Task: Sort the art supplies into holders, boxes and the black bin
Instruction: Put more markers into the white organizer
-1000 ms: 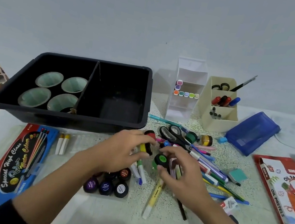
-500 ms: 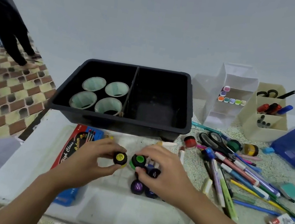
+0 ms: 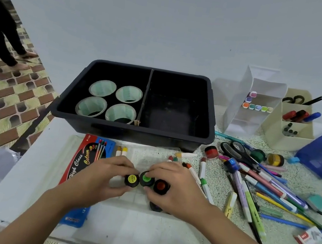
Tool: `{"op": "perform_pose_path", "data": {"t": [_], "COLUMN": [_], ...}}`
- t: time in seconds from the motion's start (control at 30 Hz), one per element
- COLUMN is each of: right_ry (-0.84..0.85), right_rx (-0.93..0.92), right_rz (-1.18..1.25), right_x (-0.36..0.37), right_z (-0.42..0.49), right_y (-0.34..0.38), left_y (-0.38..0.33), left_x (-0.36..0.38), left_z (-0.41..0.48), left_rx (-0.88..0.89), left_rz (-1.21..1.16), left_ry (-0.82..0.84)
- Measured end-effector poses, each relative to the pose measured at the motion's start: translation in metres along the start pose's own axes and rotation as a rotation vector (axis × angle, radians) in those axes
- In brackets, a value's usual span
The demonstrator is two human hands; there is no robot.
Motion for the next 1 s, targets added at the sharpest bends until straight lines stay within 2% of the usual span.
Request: {"op": "perform_pose_path", "data": {"t": [0.1, 0.33, 0.47, 0.57, 0.7, 0.83, 0.93, 1.0], "right_ry": [-0.014, -0.008, 0.052, 0.041, 0.118, 0.262, 0.308, 0.260], "right_rx": [0.007, -0.022, -0.031, -0.019, 0.095, 0.104, 0.080, 0.060], "right_rz": [0.004, -0.024, -0.009, -0.084, -0.193, -0.303, -0.246, -0.096], "right_x": [0.002, 0.010, 0.014, 0.020, 0.021, 0.013, 0.008, 0.001], "right_z": [0.001, -0.001, -0.003, -0.005, -0.001, 0.012, 0.013, 0.007], "right_y": [0.001, -0.001, -0.002, -0.002, 0.001, 0.007, 0.001, -0.004], "left_y": [0.004, 0.014, 0.013, 0.012, 0.009, 0.003, -0.004, -0.014], "left_x": [0.005, 0.006, 0.007, 0.005, 0.003, 0.003, -0.001, -0.004], "left_z": [0.000, 0.002, 0.000, -0.001, -0.001, 0.001, 0.003, 0.006], "left_rx": [0.016, -0.040, -0.028, -0.038, -0.066, -0.105, -0.153, -0.185], "left_rz": [0.101, 0.122, 0.131, 0.153, 0.178, 0.205, 0.209, 0.231], "left_ry": [-0.031, -0.051, -0.065, -0.058, -0.046, -0.026, 0.031, 0.076]}}
Point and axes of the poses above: each hand's wrist, its own z-axis towards the middle knuckle, its own x-axis out of the palm, y = z × x, the point moved 3 cm from there along z, towards the middle knuckle, and after that the axes turned 7 degrees about -z, right-handed, at the moved point
